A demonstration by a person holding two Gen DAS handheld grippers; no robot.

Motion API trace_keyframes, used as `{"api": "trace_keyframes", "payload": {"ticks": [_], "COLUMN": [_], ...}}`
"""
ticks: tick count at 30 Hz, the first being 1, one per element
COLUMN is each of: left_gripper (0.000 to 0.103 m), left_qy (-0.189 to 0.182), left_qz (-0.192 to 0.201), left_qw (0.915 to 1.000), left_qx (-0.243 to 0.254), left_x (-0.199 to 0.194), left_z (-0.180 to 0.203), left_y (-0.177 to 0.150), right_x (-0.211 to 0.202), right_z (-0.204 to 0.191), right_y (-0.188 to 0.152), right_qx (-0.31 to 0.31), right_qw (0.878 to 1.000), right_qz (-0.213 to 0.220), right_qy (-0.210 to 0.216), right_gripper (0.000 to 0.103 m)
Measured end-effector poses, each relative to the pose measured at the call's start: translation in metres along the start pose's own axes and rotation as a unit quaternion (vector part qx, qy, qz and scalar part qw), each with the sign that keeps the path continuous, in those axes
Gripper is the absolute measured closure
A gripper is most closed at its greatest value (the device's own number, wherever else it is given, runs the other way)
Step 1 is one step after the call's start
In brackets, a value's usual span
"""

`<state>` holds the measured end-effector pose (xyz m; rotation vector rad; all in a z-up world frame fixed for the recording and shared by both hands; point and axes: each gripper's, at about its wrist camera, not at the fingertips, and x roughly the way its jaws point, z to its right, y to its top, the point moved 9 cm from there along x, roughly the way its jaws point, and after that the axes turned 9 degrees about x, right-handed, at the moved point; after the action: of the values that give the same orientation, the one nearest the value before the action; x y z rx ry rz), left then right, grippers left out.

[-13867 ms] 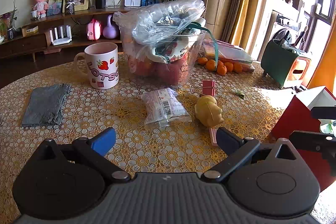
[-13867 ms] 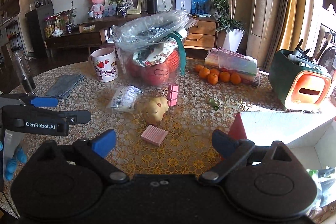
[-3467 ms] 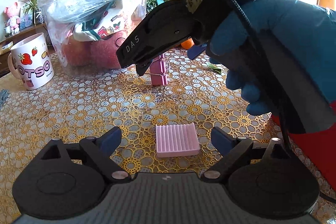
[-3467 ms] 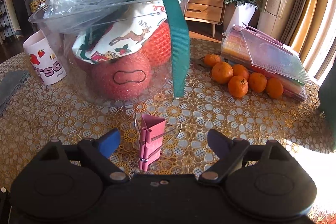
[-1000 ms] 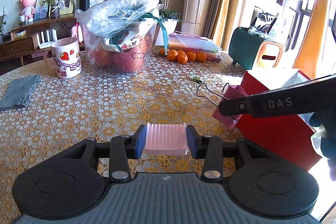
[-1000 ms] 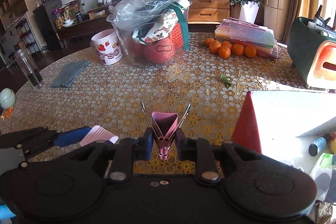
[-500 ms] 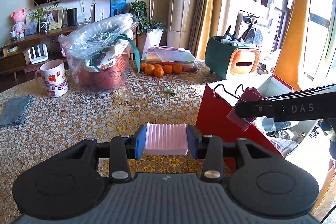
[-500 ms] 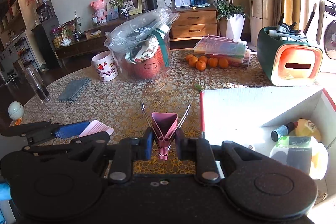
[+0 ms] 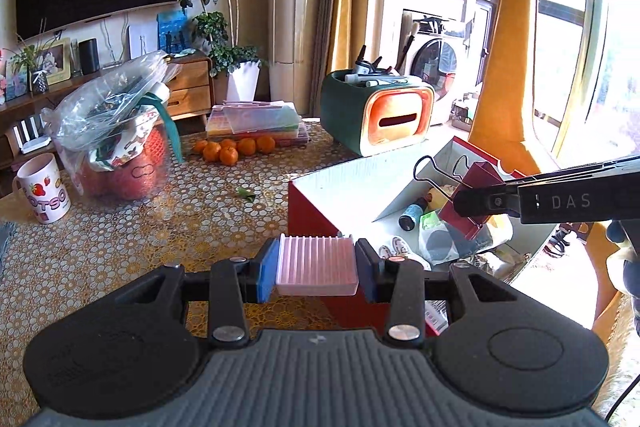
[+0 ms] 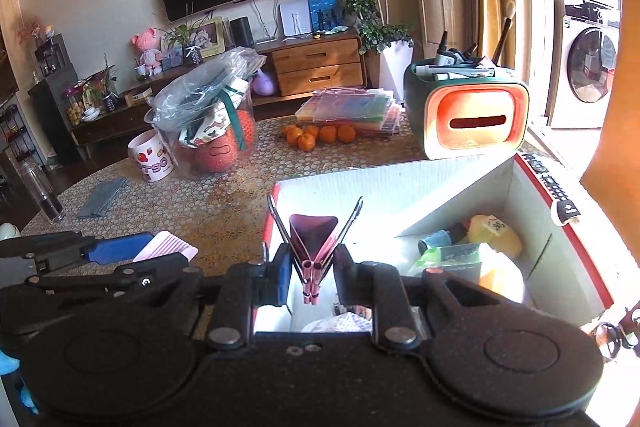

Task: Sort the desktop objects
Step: 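Carry the pink clip and sticky-note pad with both grippers over the red box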

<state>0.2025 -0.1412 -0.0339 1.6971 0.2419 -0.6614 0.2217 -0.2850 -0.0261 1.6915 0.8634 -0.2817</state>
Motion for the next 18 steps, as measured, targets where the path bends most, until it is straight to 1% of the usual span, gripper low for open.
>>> {"api": "trace_keyframes", "payload": {"ticks": [5, 9, 13, 18], "left_gripper": [0.063, 0.063, 0.063, 0.063], "left_qy": [-0.016, -0.028, -0.027, -0.025], "left_qz": [0.001, -0.006, -0.012, -0.032], "left_qw": [0.9995, 0.9986, 0.9982, 0.9977], "left_qx": [0.028, 0.045, 0.052, 0.054], "left_x": [0.019, 0.039, 0.059, 0.087], "left_z": [0.03, 0.047, 0.055, 0.056], "left_y": [0.019, 0.029, 0.035, 0.039], "right_x": [-0.007, -0.006, -0.001, 0.01], "right_z": [0.035, 0.06, 0.076, 0.083], "right_y": [0.002, 0.001, -0.003, -0.015], "right_qx": [0.015, 0.029, 0.036, 0.025], "right_qw": [1.0, 0.999, 0.998, 0.999], "right_qz": [0.008, 0.008, 0.001, -0.018], "right_qy": [-0.024, -0.042, -0.047, -0.044], "right_gripper": [0.082, 0.082, 0.082, 0.082]}}
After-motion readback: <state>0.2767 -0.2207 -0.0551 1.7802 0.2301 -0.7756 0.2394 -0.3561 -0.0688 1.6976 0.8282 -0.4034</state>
